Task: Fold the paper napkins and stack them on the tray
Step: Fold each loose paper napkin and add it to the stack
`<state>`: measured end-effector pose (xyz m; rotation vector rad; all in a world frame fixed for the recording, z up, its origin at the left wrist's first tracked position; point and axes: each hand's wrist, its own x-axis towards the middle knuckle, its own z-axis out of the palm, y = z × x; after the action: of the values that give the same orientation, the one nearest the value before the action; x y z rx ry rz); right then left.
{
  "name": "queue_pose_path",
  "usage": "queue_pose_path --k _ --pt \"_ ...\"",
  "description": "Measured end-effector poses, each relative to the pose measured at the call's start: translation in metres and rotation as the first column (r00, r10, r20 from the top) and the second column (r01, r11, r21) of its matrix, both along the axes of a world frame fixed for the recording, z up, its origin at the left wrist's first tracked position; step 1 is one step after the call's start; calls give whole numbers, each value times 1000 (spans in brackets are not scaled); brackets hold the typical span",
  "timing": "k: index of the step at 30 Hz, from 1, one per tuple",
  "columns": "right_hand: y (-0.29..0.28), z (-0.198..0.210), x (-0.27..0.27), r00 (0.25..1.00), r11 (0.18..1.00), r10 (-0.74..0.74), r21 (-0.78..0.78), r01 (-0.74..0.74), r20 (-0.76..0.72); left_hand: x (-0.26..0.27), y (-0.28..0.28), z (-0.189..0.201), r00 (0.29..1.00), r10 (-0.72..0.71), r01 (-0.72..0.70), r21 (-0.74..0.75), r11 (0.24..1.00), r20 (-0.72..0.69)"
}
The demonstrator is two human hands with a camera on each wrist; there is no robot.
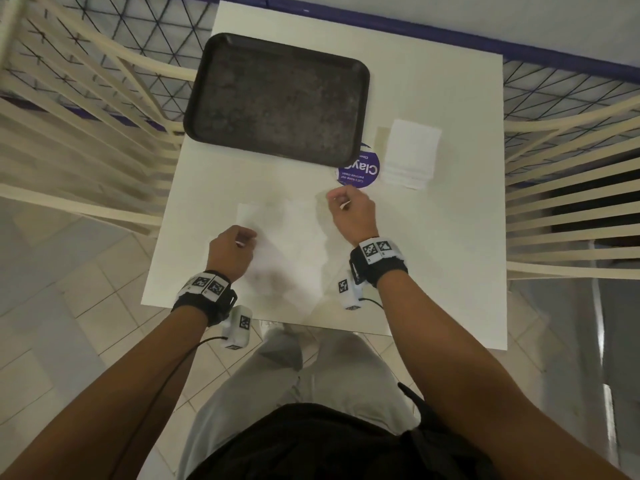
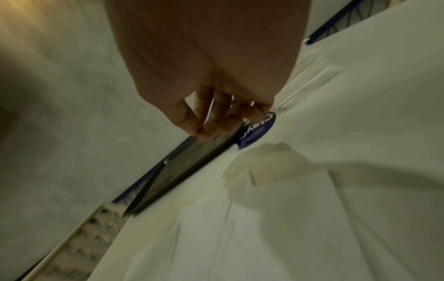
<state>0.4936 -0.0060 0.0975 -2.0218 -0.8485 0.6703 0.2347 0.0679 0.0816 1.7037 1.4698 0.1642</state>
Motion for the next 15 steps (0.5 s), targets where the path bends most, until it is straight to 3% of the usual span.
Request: queue_pose_path --k 9,15 --pt "4 -24 -89 957 944 283 -154 -291 -70 -39 2 -5 973 22 2 106 994 -229" --pt "9 -37 -111 900 866 433 -257 -428 -39 -49 8 -10 973 -40 66 105 992 -229"
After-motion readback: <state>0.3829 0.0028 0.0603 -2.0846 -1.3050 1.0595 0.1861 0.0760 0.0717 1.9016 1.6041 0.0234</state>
